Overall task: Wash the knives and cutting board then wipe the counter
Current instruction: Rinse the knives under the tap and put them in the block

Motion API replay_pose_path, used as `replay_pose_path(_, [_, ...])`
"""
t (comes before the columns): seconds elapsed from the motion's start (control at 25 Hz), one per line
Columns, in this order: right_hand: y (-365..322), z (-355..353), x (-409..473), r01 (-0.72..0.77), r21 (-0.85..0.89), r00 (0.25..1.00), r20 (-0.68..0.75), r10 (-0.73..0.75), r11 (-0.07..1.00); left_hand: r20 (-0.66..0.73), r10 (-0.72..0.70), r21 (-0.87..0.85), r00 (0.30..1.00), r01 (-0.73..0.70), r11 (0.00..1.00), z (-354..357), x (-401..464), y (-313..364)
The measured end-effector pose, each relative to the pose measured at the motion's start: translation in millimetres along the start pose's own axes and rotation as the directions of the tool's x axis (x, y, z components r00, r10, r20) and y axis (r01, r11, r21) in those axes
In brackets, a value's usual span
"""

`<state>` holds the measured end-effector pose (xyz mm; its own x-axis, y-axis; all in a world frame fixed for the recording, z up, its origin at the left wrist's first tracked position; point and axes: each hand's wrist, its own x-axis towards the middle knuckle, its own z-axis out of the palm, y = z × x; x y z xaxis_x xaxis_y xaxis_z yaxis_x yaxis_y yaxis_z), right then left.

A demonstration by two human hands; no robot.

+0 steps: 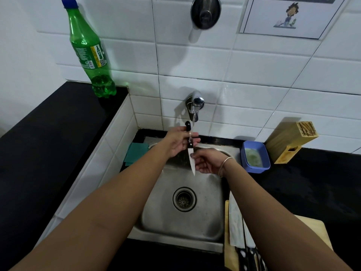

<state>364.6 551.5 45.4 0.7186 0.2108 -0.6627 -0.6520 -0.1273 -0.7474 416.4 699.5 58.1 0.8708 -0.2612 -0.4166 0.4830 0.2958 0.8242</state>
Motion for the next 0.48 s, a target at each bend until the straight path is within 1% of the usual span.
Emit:
replay_pose_path(0.08, [6.3, -0.9, 3.9, 0.093, -0.013, 0.994, -0.048, -0.093, 0.996, 0.111, -0.008, 0.140, 0.994, -0.008, 0.990, 1.7, -6.7, 5.0])
replay_pose_path(0.12, [6.4, -0.8, 5.9, 0.149, -0.004, 0.986, -0.071, -0.149, 0.989, 0.156, 0.007, 0.188, 0.988, -0.036, 0.982, 0.8, -10.1, 6.7])
replay_pose_path(0.16, [5.4, -0.3, 7.5, 0.201, -0.014, 0.975, -0.095, -0.201, 0.979, 0.199, 0.032, 0.213, 0.979, -0.076, 0.974, -1.4, -14.0, 8.0])
replay_pose_path(0.24, [2.5, 3.4, 9.8, 0.310, -0.094, 0.938, -0.135, -0.321, 0.946, 0.263, 0.100, 0.225, 0.960, -0.161, 0.961, -9.7, -18.4, 8.6])
replay_pose_path(0.32, [-1.7, 8.5, 11.2, 0.428, -0.195, 0.867, -0.189, -0.462, 0.883, 0.282, 0.158, 0.217, 0.946, -0.224, 0.950, -16.6, -20.7, 9.9])
replay_pose_path(0.36, [-4.3, 12.5, 12.3, 0.456, -0.274, 0.824, -0.231, -0.518, 0.847, 0.271, 0.186, 0.222, 0.944, -0.250, 0.943, -18.5, -21.8, 10.7])
replay_pose_path(0.44, [-9.2, 20.0, 14.7, 0.442, -0.432, 0.724, -0.347, -0.597, 0.786, 0.209, 0.249, 0.245, 0.946, -0.297, 0.923, -15.8, -22.1, 12.0])
replay_pose_path(0.48, [-12.0, 24.3, 15.4, 0.438, -0.482, 0.663, -0.396, -0.635, 0.759, 0.162, 0.288, 0.252, 0.944, -0.322, 0.912, -12.8, -21.7, 12.7])
